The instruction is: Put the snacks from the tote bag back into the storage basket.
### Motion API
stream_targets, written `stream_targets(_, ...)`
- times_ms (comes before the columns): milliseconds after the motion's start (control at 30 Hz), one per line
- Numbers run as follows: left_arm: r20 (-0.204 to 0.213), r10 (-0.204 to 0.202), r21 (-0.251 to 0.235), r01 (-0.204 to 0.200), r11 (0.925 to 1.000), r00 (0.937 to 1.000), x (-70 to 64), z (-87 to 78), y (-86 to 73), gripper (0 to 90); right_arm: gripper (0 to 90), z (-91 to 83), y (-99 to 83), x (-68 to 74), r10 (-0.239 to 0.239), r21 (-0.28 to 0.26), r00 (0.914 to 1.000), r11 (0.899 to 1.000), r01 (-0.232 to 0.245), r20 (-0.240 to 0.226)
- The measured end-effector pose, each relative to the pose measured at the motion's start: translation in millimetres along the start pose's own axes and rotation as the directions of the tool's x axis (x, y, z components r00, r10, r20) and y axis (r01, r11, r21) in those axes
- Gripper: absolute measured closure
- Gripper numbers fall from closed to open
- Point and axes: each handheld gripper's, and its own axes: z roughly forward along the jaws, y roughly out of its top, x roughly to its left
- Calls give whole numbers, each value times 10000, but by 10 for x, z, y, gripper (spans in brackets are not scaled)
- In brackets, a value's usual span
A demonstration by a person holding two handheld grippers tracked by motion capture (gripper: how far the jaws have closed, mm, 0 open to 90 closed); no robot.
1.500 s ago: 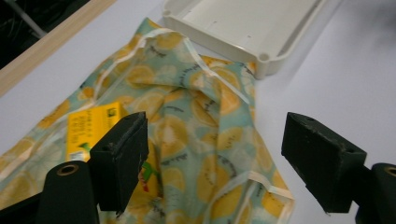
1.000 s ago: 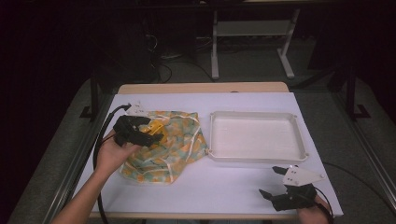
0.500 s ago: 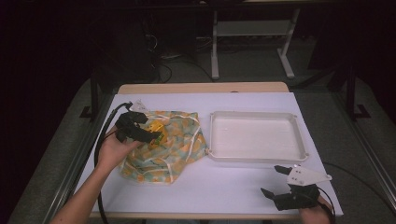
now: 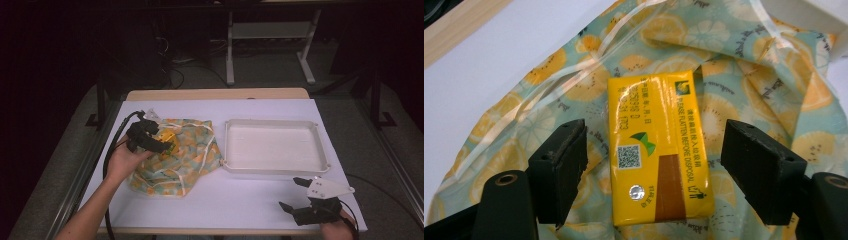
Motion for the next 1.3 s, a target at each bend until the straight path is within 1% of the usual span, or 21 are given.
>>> stream_targets(33, 30, -86, 5, 86, 10000, 10000, 8, 17, -12, 277, 135, 1, 0, 1, 1, 3, 10000, 10000, -1, -6)
stream_targets(67, 30, -86, 5, 86, 10000, 10000, 8, 17, -12, 284, 135, 1, 0, 1, 2, 10, 10000, 10000, -2, -7)
stream_targets(100, 19, -67, 41, 67, 10000, 10000, 10, 23, -14, 291, 135, 2, 0, 1, -2, 12, 10000, 10000, 2, -6)
stream_targets(133, 33, 35, 187, -35, 9998, 10000, 20, 29, -12, 292, 134, 2, 0, 2, 1, 16, 10000, 10000, -1, -1)
stream_targets(167, 50, 28, 210, -30, 9998, 10000, 18, 35, -11, 294, 134, 2, 0, 2, 3, 16, 10000, 10000, -3, -1)
stream_targets(200, 50, 28, 210, -30, 9998, 10000, 18, 35, -11, 297, 134, 2, 0, 1, 6, 17, 10000, 10000, -6, -2)
stream_targets(233, 31, -91, 117, 91, 9999, 10000, 7, 47, -9, 300, 135, 2, 0, 0, 0, 10, 10000, 10000, 0, -4)
stream_targets(300, 20, 21, 234, -21, 9997, 10000, 11, 52, -1, 303, 135, 1, 0, 0, -6, 3, 10000, 10000, 6, -4)
stream_targets(500, -32, 16, 339, -15, 9994, 10000, -4, 81, 5, 338, 135, -3, -1, 0, 26, 0, 10000, 10000, -26, -18)
stream_targets(533, 5, 95, 375, -95, 9993, 10000, 3, 77, 8, 346, 134, -3, -1, 0, 20, -4, 10000, 10000, -20, -18)
stream_targets(633, 35, 107, 395, -108, 9992, 9999, 5, 82, 15, 359, 134, -1, 1, 0, 0, -11, 10000, 10000, 0, -23)
stream_targets(667, 43, 17, 355, -18, 9994, 10000, 0, 87, 17, 365, 135, 0, 0, 0, -6, -11, 10000, 10000, 6, -21)
stream_targets(700, 45, 8, 378, -10, 9993, 10000, 2, 88, 18, 369, 134, 1, 1, 0, 1, -8, 10000, 10000, -1, -20)
stream_targets(767, -23, 13, 474, -11, 9989, 10000, 0, 90, 22, 376, 134, 1, 1, 0, -11, -7, 10000, 10000, 11, -16)
stream_targets(833, -65, -85, 494, 88, 9987, 9999, -7, 104, 22, 391, 134, 0, 1, 0, -10, -13, 10000, 10000, 10, -17)
stream_targets(900, -142, 10, 636, -1, 9980, 9999, 1, 111, 21, 394, 134, -1, 0, -1, -15, -14, 10000, 10000, 15, -25)
stream_targets(1000, -131, -95, 604, 103, 9981, 9999, 7, 120, 19, 402, 135, -1, 0, -1, 27, 1, 10000, 10000, -27, -22)
stream_targets(1233, -147, 67, 683, -57, 9976, 9999, -13, 116, 32, 448, 134, 3, 1, 1, 2, 1, 10000, 10000, -2, -18)
stream_targets(1300, -166, 39, 701, -27, 9975, 9999, -21, 119, 36, 457, 135, 3, 0, 0, 2, 8, 10000, 10000, -2, -17)
